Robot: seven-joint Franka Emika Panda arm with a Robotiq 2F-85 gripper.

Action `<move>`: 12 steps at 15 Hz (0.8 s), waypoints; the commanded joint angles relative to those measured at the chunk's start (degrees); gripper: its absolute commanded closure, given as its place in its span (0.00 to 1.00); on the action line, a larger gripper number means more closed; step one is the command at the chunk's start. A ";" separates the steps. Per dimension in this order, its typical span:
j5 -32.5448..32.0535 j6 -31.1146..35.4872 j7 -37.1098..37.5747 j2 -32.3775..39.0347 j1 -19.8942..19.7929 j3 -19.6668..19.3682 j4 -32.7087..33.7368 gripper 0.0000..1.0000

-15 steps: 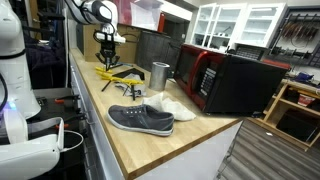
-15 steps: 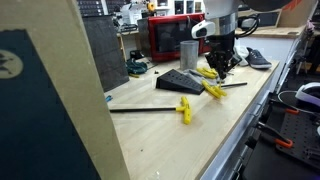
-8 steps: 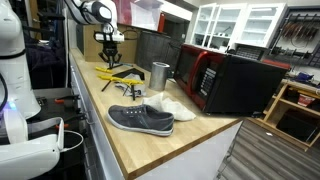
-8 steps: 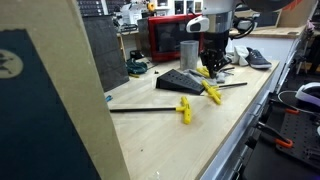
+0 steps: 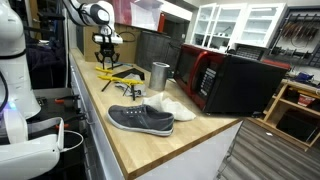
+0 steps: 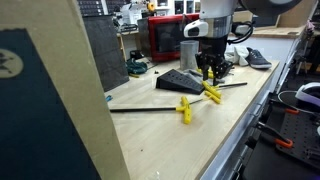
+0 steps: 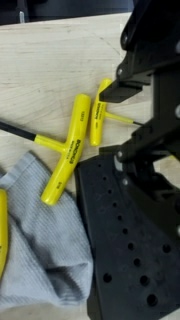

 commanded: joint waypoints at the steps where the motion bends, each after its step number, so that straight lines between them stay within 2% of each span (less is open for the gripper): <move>1: 2.22 -0.27 -3.90 2.40 1.65 0.72 1.18 0.18; 3: 3.35 0.24 -4.71 4.01 1.91 0.73 1.65 0.03; 4: 4.39 0.38 -5.39 4.84 1.94 0.73 1.96 0.00; 12: 11.34 1.00 -7.87 9.30 0.88 1.50 5.57 0.00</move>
